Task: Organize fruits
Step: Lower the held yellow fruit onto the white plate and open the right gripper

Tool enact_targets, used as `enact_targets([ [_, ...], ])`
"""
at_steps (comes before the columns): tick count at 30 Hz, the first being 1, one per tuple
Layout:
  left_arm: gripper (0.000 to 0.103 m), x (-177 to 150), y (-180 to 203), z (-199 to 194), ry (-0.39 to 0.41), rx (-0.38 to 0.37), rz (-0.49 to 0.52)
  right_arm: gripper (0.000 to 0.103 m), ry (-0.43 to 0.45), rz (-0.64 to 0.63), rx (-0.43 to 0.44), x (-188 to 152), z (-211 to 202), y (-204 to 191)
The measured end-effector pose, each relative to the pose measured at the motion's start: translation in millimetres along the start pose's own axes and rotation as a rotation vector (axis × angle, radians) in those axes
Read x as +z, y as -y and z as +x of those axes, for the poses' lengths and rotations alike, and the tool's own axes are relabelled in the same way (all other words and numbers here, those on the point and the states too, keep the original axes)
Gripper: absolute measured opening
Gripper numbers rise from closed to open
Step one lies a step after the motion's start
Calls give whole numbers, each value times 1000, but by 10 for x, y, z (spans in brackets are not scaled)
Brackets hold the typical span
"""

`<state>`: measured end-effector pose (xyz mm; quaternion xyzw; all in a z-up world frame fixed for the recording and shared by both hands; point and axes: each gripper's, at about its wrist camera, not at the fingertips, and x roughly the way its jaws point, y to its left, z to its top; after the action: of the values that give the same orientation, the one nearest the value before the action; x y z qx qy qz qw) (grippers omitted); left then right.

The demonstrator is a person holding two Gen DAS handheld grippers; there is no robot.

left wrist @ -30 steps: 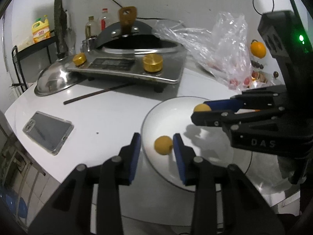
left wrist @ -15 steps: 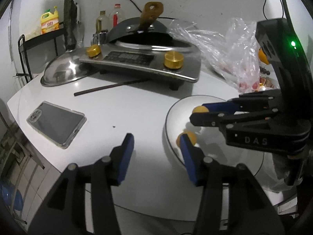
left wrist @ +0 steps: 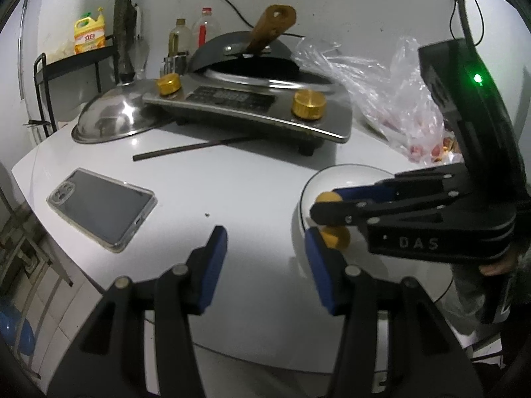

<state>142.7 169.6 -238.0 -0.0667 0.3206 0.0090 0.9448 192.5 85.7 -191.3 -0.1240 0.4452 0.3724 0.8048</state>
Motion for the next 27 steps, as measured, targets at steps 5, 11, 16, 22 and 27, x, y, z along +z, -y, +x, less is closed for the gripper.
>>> enact_targets([
  [5, 50, 3, -44, -17, 9, 5, -13, 28, -11, 18, 2, -9, 30, 16],
  [11, 50, -11, -48, -31, 8, 6, -16, 28, -15, 30, 1, -4, 46, 29],
  [16, 51, -13, -55, -44, 9, 12, -15, 28, -16, 34, 1, 2, 47, 30],
  [22, 51, -15, -48, -67, 10, 17, -10, 28, -16, 36, -6, 4, 52, 33],
  [27, 51, -1, -57, -103, 11, 30, -3, 28, -11, 39, -5, 1, 48, 28],
])
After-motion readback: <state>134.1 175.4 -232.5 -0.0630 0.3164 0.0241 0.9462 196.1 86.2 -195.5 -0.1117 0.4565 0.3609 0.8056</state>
